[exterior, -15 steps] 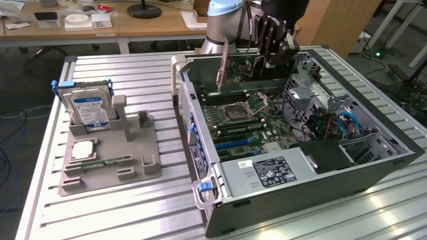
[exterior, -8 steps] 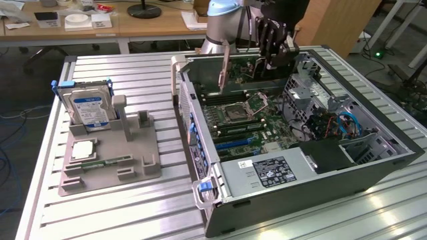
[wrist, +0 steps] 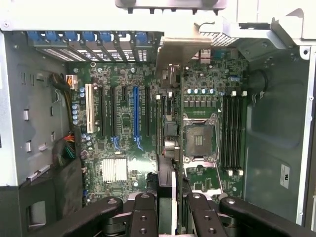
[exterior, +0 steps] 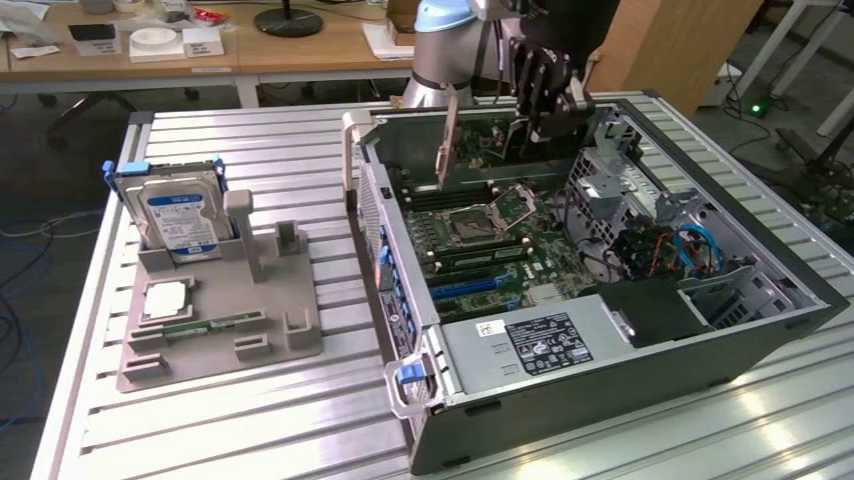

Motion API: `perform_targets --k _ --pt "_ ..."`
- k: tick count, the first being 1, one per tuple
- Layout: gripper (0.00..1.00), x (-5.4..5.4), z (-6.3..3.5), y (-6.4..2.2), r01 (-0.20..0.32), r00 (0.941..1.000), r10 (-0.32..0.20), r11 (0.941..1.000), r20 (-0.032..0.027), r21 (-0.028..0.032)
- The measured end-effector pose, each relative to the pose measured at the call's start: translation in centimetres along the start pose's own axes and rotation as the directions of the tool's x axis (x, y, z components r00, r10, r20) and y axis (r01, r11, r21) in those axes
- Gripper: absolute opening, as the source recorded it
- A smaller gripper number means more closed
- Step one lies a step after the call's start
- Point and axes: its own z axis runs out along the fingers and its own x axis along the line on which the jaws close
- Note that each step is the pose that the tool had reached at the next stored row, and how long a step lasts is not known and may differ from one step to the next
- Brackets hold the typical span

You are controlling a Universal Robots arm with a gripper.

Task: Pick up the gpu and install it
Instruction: 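Insert the gpu into the slot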

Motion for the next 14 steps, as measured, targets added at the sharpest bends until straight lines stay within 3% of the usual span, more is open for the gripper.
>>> perform_targets --k 14 --pt "0.27 0.29 0.35 0.00 -0.036 0.9993 0.036 0.9993 -0.0019 0.0020"
